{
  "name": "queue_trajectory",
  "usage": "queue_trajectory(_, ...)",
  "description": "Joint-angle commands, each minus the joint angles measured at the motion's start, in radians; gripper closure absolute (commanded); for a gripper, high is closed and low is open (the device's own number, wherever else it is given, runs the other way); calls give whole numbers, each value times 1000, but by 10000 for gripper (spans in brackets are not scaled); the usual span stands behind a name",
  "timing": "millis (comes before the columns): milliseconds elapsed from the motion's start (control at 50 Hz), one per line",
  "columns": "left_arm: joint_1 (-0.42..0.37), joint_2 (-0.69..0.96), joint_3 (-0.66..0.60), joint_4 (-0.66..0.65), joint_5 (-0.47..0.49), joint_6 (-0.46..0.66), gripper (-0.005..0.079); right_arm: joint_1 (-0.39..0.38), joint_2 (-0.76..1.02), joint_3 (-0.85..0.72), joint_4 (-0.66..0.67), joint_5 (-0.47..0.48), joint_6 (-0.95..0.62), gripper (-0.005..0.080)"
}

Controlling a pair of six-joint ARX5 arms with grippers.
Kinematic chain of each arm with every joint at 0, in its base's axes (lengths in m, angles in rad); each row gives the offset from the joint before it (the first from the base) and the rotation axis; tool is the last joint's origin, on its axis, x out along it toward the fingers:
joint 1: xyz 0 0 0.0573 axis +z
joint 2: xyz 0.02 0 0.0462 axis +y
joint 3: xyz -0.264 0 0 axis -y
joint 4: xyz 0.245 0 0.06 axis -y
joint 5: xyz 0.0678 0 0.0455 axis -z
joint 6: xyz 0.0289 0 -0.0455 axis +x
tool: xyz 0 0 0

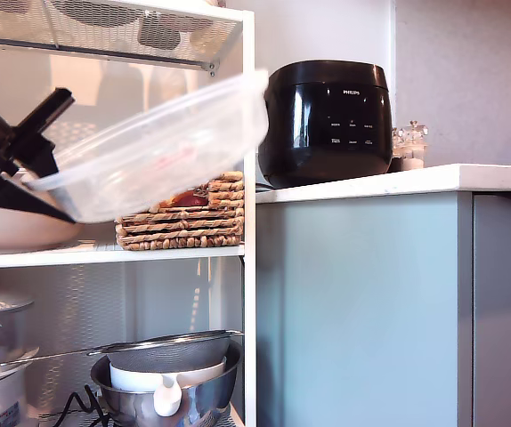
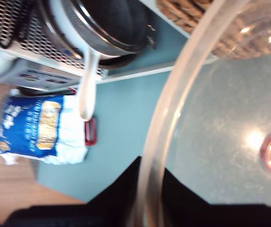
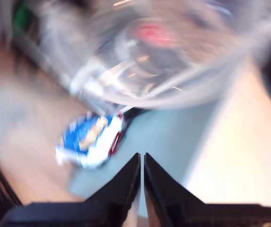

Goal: Pick up the plastic microwave lid from the counter next to you, then place it on the shelf

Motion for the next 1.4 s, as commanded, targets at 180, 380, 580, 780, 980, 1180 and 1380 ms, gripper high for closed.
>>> queue_trajectory(180, -2, -2, 12, -2, -68, -228, 761, -33, -174, 19, -71, -1, 89, 765)
queue_trajectory(380, -2, -2, 56, -96, -165, -297, 761, -52, -247, 19, -101, 0, 108, 765)
queue_trajectory(580, -3, -2, 161, -190, -234, -317, 761, -53, -259, 19, -148, 0, 111, 765)
queue_trajectory(780, -11, -2, 298, -327, -354, -318, 760, -52, -259, 19, -174, -1, 111, 765)
queue_trajectory(980, -11, -2, 365, -425, -515, -362, 751, -52, -259, 19, -175, -5, 111, 765)
queue_trajectory(1180, -2, 6, 386, -431, -587, -442, 751, -52, -258, 19, -174, -47, 110, 765)
queue_trajectory(1380, 10, 62, 465, -476, -589, -494, 751, -52, -258, 18, -177, -88, 110, 765)
